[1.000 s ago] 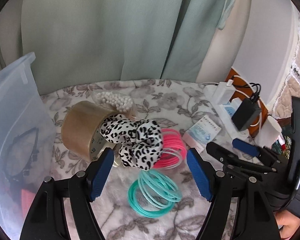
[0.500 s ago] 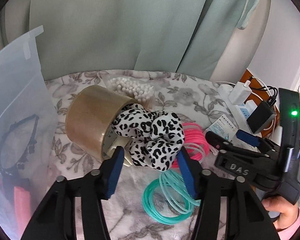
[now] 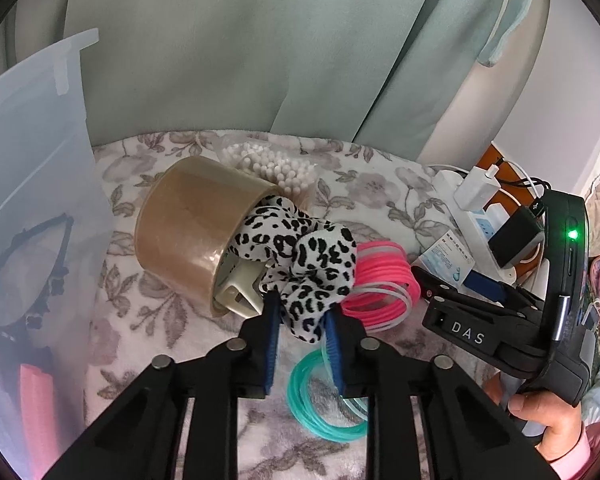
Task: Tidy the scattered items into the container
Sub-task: 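Grasp the leopard scrunchie with the left tool while the right tool grasps the medicine box, then carry the scrunchie and medicine box toward the container with both tools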
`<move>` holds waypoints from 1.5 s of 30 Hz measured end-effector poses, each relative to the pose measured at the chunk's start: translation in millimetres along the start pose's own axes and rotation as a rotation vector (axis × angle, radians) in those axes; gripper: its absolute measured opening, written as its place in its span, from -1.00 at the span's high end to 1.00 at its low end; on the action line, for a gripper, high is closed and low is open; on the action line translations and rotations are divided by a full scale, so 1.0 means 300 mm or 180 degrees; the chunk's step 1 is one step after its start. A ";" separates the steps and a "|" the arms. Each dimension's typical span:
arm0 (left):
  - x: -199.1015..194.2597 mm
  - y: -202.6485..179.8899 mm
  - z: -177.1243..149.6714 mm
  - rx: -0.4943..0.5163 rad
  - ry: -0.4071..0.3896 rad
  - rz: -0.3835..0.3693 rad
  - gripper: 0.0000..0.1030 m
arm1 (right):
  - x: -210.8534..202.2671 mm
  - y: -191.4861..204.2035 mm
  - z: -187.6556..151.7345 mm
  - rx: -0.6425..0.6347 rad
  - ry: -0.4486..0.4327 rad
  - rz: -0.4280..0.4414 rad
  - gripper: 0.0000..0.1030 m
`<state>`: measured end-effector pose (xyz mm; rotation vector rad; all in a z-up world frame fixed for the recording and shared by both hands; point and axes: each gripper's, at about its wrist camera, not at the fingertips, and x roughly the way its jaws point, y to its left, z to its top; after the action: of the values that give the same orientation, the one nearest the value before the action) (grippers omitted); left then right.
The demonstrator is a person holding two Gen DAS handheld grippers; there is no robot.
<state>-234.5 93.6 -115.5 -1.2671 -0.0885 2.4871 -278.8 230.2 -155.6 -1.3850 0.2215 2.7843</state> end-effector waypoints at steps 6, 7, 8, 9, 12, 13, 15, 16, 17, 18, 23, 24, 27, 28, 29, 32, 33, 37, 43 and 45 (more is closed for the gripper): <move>-0.025 0.028 -0.031 -0.0122 0.0038 -0.0018 0.77 | -0.056 -0.028 -0.045 0.0195 0.0044 0.0072 -0.59; -0.039 0.034 -0.035 -0.0133 0.0025 -0.0017 0.79 | -0.072 -0.033 -0.055 0.0229 0.0049 0.0079 -0.59; -0.052 0.039 -0.037 -0.0143 0.0013 -0.0019 0.79 | -0.089 -0.038 -0.065 0.0272 0.0051 0.0093 -0.59; -0.071 0.043 -0.040 -0.0152 -0.0011 -0.0027 0.80 | -0.108 -0.040 -0.072 0.0303 0.0042 0.0109 -0.59; -0.136 0.043 -0.044 -0.0167 -0.0103 -0.0051 0.81 | -0.173 -0.040 -0.088 0.0377 -0.0012 0.0165 -0.59; -0.160 0.041 -0.044 -0.0165 -0.0138 -0.0058 0.81 | -0.202 -0.038 -0.090 0.0395 -0.0049 0.0193 -0.59; -0.213 0.034 -0.046 -0.0163 -0.0217 -0.0077 0.82 | -0.260 -0.029 -0.091 0.0415 -0.0138 0.0256 -0.59; -0.243 0.029 -0.047 -0.0162 -0.0264 -0.0088 0.82 | -0.287 -0.024 -0.089 0.0415 -0.0183 0.0283 -0.59; -0.273 0.025 -0.047 -0.0159 -0.0312 -0.0098 0.82 | -0.315 -0.017 -0.089 0.0411 -0.0226 0.0302 -0.59; -0.303 0.020 -0.049 -0.0149 -0.0359 -0.0107 0.82 | -0.344 -0.010 -0.091 0.0406 -0.0269 0.0317 -0.59; -0.455 -0.001 -0.060 -0.0092 -0.0592 -0.0150 0.82 | -0.480 0.029 -0.098 0.0370 -0.0454 0.0411 -0.59; -0.486 -0.005 -0.063 -0.0083 -0.0639 -0.0159 0.82 | -0.512 0.043 -0.102 0.0362 -0.0493 0.0429 -0.59; -0.577 -0.012 -0.072 -0.0060 -0.0783 -0.0172 0.82 | -0.595 0.073 -0.108 0.0314 -0.0617 0.0482 -0.59; -0.607 -0.012 -0.077 -0.0060 -0.0826 -0.0173 0.82 | -0.617 0.088 -0.113 0.0298 -0.0662 0.0494 -0.59; -0.635 -0.013 -0.080 -0.0063 -0.0869 -0.0173 0.82 | -0.641 0.098 -0.113 0.0278 -0.0705 0.0509 -0.59; -0.712 -0.010 -0.090 -0.0075 -0.1003 -0.0188 0.82 | -0.707 0.124 -0.115 0.0222 -0.0815 0.0546 -0.59; -0.731 -0.009 -0.091 -0.0084 -0.1038 -0.0192 0.82 | -0.729 0.133 -0.117 0.0201 -0.0849 0.0551 -0.59; -0.798 -0.012 -0.093 -0.0113 -0.1146 -0.0198 0.82 | -0.821 0.143 -0.123 0.0188 -0.0995 0.0601 -0.59; -0.889 -0.017 -0.117 -0.0107 -0.1341 -0.0234 0.82 | -0.922 0.164 -0.134 0.0137 -0.1157 0.0611 -0.59; -0.910 -0.010 -0.124 -0.0123 -0.1386 -0.0229 0.82 | -0.937 0.178 -0.140 0.0117 -0.1173 0.0627 -0.59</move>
<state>-56.6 1.8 73.8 -0.7009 -0.2835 2.6636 -80.0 183.4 49.1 -0.8593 0.4135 3.1076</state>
